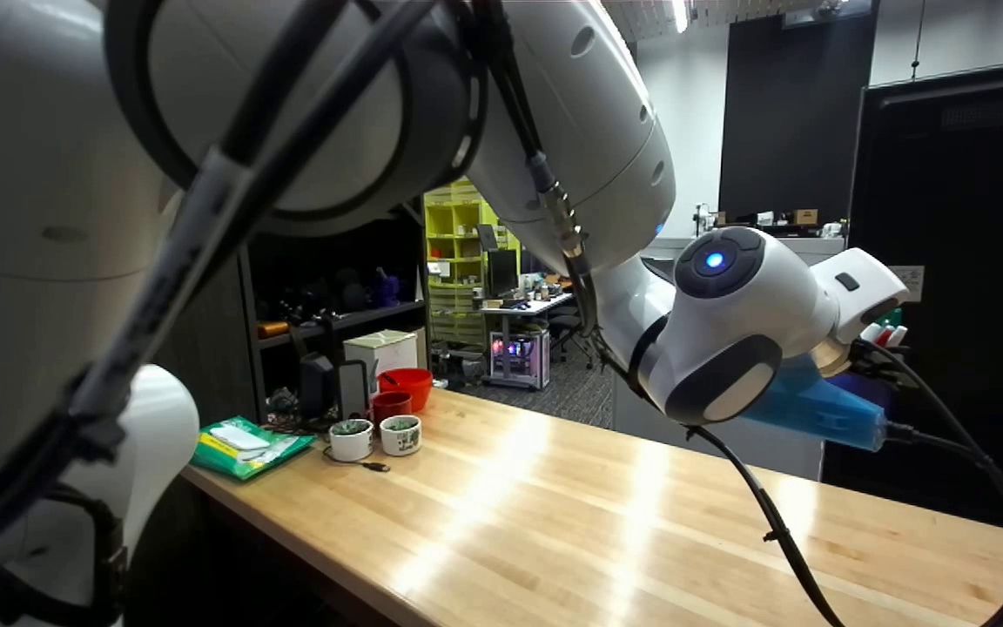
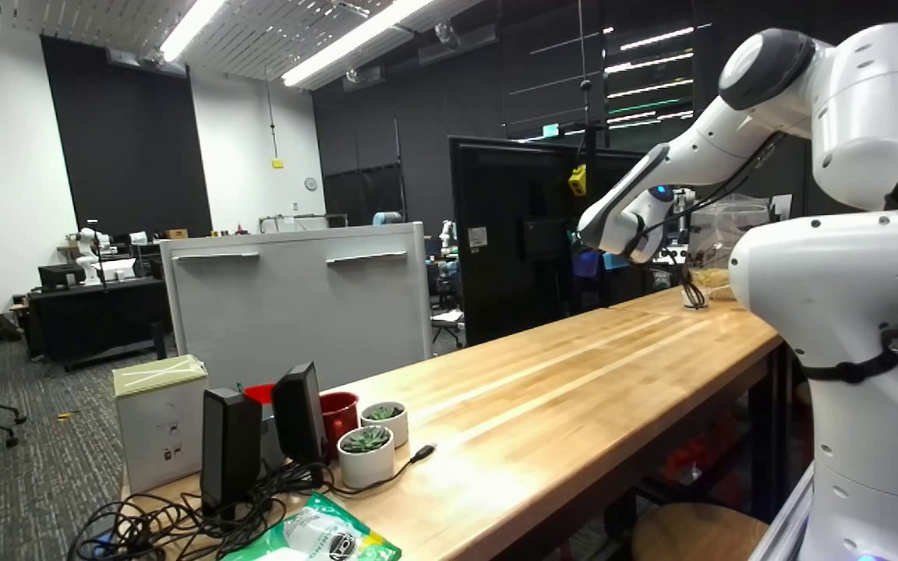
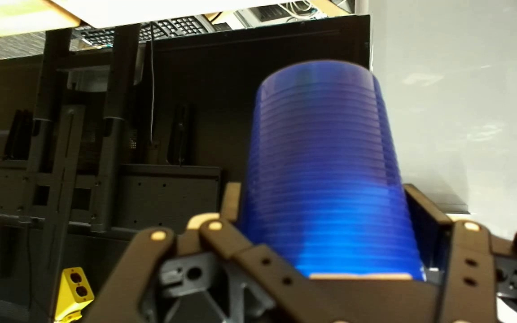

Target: Pick up the blue cup and move it to the left

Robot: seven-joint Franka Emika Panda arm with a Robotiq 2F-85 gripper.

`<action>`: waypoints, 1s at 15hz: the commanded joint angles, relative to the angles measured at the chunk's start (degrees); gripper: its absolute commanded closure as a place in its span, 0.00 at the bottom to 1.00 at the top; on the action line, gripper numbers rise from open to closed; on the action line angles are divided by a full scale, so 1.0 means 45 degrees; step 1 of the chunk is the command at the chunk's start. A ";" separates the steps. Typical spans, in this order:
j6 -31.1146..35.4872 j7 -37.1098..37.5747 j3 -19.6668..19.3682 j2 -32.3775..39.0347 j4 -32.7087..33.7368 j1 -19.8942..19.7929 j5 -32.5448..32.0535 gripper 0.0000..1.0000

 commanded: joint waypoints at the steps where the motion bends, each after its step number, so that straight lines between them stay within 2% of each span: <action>1: -0.0006 0.0153 -0.0150 -0.0098 0.0294 0.0121 0.0247 0.42; 6: -0.0006 0.0546 -0.1408 -0.0395 0.2175 0.1032 0.1395 0.42; 12: -0.0028 0.0893 -0.4301 -0.0803 0.4083 0.3240 0.3582 0.42; 13: -0.0032 -0.0563 -0.3420 -0.1051 0.4177 0.2516 0.4839 0.42; 15: -0.0032 -0.1364 -0.3604 -0.1398 0.4734 0.2745 0.6275 0.42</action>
